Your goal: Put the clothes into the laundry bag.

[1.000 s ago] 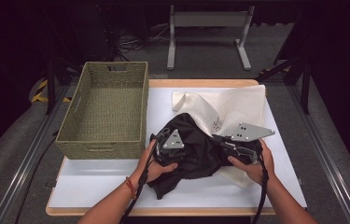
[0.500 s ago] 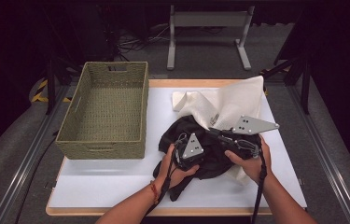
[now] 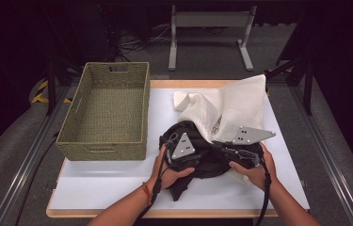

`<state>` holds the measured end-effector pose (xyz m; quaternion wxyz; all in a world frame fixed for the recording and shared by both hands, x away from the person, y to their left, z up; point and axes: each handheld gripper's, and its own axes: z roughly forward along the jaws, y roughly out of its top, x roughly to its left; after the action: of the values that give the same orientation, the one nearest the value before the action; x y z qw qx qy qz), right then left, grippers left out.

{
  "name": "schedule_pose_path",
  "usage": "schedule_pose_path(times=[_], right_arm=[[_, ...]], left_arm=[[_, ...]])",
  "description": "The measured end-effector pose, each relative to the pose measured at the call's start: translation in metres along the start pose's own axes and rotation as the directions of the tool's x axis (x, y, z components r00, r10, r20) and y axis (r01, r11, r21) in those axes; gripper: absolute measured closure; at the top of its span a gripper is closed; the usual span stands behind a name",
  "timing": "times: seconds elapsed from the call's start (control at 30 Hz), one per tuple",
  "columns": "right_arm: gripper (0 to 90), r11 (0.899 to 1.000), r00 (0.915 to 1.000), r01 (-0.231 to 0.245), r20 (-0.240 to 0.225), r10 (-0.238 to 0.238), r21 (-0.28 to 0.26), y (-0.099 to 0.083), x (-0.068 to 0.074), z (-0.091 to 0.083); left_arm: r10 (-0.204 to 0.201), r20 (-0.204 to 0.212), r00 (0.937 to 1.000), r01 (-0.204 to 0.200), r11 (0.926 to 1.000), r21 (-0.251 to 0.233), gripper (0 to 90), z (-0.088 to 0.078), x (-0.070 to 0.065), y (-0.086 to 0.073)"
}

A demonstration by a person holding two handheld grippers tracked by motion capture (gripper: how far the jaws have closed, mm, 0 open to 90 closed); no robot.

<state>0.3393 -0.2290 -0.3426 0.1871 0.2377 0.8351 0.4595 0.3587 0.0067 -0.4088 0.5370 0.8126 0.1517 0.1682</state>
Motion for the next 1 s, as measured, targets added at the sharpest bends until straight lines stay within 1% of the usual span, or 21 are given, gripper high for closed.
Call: schedule_pose_path(times=[0.07,0.1,0.13,0.17,0.23,0.3,0.33,0.37,0.4,0.43,0.47,0.53,0.63,0.7,0.77,0.8,0.83,0.9,0.93,0.97,1.0], right_arm=[[88.3,1.000,1.0000,0.001,0.003,-0.001,-0.005,-0.001,0.001,-0.001],[88.3,1.000,1.0000,0.002,0.003,-0.002,-0.005,-0.002,0.001,-0.001],[88.3,1.000,1.0000,0.003,0.003,-0.003,-0.005,-0.002,0.001,-0.001],[88.3,1.000,1.0000,0.003,0.003,-0.003,-0.005,-0.003,0.001,-0.001],[88.3,1.000,1.0000,0.006,0.004,-0.006,-0.004,-0.003,0.002,0.000],[88.3,1.000,0.9999,0.013,0.007,-0.013,-0.005,-0.003,0.003,-0.001],[88.3,1.000,0.9997,0.021,0.010,-0.021,-0.002,-0.003,0.003,-0.002],[88.3,1.000,0.9996,0.027,0.010,-0.027,0.000,-0.004,0.004,-0.004],[88.3,1.000,0.9997,0.023,0.006,-0.023,-0.001,-0.004,0.003,-0.005],[88.3,1.000,0.9998,0.021,0.004,-0.021,-0.001,-0.005,0.003,-0.006],[88.3,1.000,0.9998,0.021,0.002,-0.021,0.001,-0.006,0.003,-0.007],[88.3,1.000,0.9997,0.023,-0.001,-0.023,0.001,-0.007,0.002,-0.009],[88.3,1.000,0.9998,0.021,0.000,-0.021,0.003,-0.008,0.002,-0.011],[88.2,1.000,0.9998,0.022,0.001,-0.022,0.002,-0.008,0.002,-0.011],[88.2,1.000,0.9997,0.025,0.003,-0.025,0.004,-0.007,0.002,-0.011],[88.2,1.000,0.9996,0.030,0.003,-0.030,0.003,-0.005,0.003,-0.011],[88.2,1.000,0.9996,0.030,0.003,-0.030,0.003,-0.005,0.003,-0.011],[88.2,1.000,0.9995,0.030,0.003,-0.030,0.001,-0.005,0.003,-0.011],[88.3,1.000,0.9996,0.027,0.003,-0.027,-0.001,-0.005,0.002,-0.012],[88.3,1.000,0.9997,0.025,0.001,-0.025,-0.001,-0.005,0.002,-0.012],[88.3,1.000,0.9997,0.025,0.001,-0.025,-0.001,-0.005,0.002,-0.012]], left_arm=[[-0.004,0.011,0.9999,0.004,0.9994,-0.035,52.5,-0.020,0.001,0.001],[-0.004,0.011,0.9999,0.004,0.9994,-0.035,48.0,-0.020,0.001,0.001],[0.018,-0.046,0.9988,-0.019,0.9993,-0.034,42.9,-0.034,0.002,0.004],[0.029,-0.059,0.9978,-0.031,0.9988,-0.037,38.4,-0.038,0.003,0.006],[0.016,-0.067,0.9976,-0.018,0.9992,-0.035,30.9,-0.039,0.006,0.011],[0.036,-0.116,0.9926,-0.035,0.9994,0.006,20.5,-0.034,0.009,0.017],[0.032,-0.130,0.9910,-0.032,0.9995,-0.003,18.7,-0.031,0.011,0.018],[0.015,-0.124,0.9921,-0.017,0.9997,-0.015,17.4,-0.030,0.014,0.020],[0.011,-0.134,0.9909,-0.013,0.9998,-0.013,14.8,-0.029,0.015,0.021],[0.023,-0.153,0.9880,-0.024,0.9997,-0.003,13.3,-0.028,0.017,0.023],[0.021,-0.152,0.9881,-0.022,0.9998,-0.003,13.0,-0.027,0.019,0.024],[-0.001,-0.154,0.9880,-0.004,0.9994,-0.034,12.6,-0.030,0.021,0.027],[0.016,-0.159,0.9871,-0.022,0.9993,-0.032,11.3,-0.032,0.023,0.031],[0.023,-0.131,0.9911,-0.016,0.9986,0.050,10.4,-0.024,0.029,0.031],[-0.016,-0.087,0.9961,0.026,0.9927,0.118,9.7,-0.012,0.036,0.024],[-0.027,-0.080,0.9964,0.038,0.9896,0.139,10.8,-0.008,0.039,0.020],[-0.033,-0.072,0.9968,0.043,0.9888,0.143,10.8,-0.005,0.042,0.017],[-0.071,-0.038,0.9967,0.076,0.9846,0.157,13.9,0.002,0.047,0.010],[-0.081,-0.023,0.9965,0.083,0.9815,0.173,21.3,0.005,0.047,0.007],[-0.062,-0.017,0.9979,0.064,0.9794,0.192,26.4,0.009,0.047,0.005],[-0.062,-0.017,0.9979,0.064,0.9794,0.192,31.6,0.009,0.047,0.005]])
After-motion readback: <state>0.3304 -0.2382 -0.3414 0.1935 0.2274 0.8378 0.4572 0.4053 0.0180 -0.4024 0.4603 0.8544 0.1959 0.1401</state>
